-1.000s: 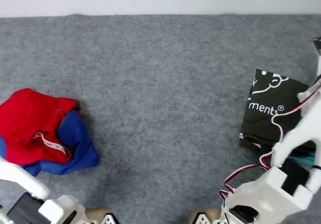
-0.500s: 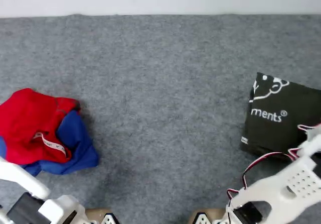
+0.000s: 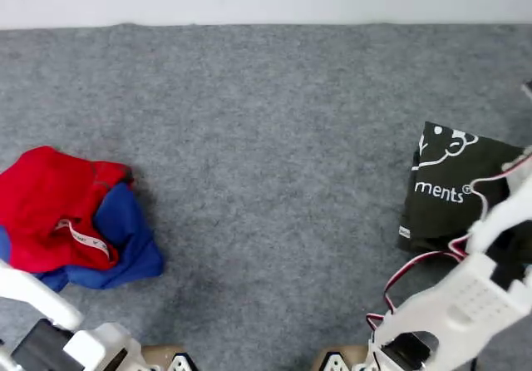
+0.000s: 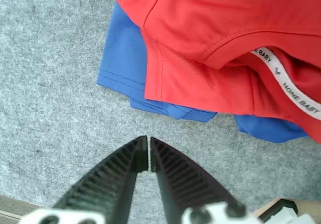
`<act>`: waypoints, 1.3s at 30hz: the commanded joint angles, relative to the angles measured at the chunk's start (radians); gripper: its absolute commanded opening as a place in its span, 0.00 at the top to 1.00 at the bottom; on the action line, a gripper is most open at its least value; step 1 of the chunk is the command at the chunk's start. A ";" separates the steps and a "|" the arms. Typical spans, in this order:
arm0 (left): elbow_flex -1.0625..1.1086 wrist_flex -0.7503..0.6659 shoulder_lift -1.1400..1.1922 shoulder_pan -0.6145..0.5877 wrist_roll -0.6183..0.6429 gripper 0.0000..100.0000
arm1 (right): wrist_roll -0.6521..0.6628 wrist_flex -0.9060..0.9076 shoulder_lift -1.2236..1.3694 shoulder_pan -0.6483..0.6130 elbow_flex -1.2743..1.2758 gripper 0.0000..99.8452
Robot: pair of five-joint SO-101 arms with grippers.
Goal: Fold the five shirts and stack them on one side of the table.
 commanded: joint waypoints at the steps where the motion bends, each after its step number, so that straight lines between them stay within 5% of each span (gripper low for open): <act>1: -0.019 0.017 -0.052 0.018 -0.012 0.98 | -0.081 0.042 -0.130 -0.027 -0.044 0.99; 4: -0.019 0.043 -0.087 0.051 -0.011 0.98 | -0.180 0.044 -0.171 -0.027 -0.043 0.99; 14: 0.099 0.044 -0.255 0.226 -0.005 0.98 | -0.178 0.042 -0.335 -0.022 0.190 0.99; 29: 0.242 0.006 -0.292 0.232 -0.009 0.98 | -0.074 -0.048 -0.364 0.114 0.288 0.98; 34: 0.242 0.011 -0.292 0.241 -0.009 0.98 | -0.078 0.045 -0.430 0.099 0.288 0.98; 39: 0.246 0.029 -0.288 0.347 -0.005 0.98 | -0.080 0.044 -0.550 0.084 0.377 0.99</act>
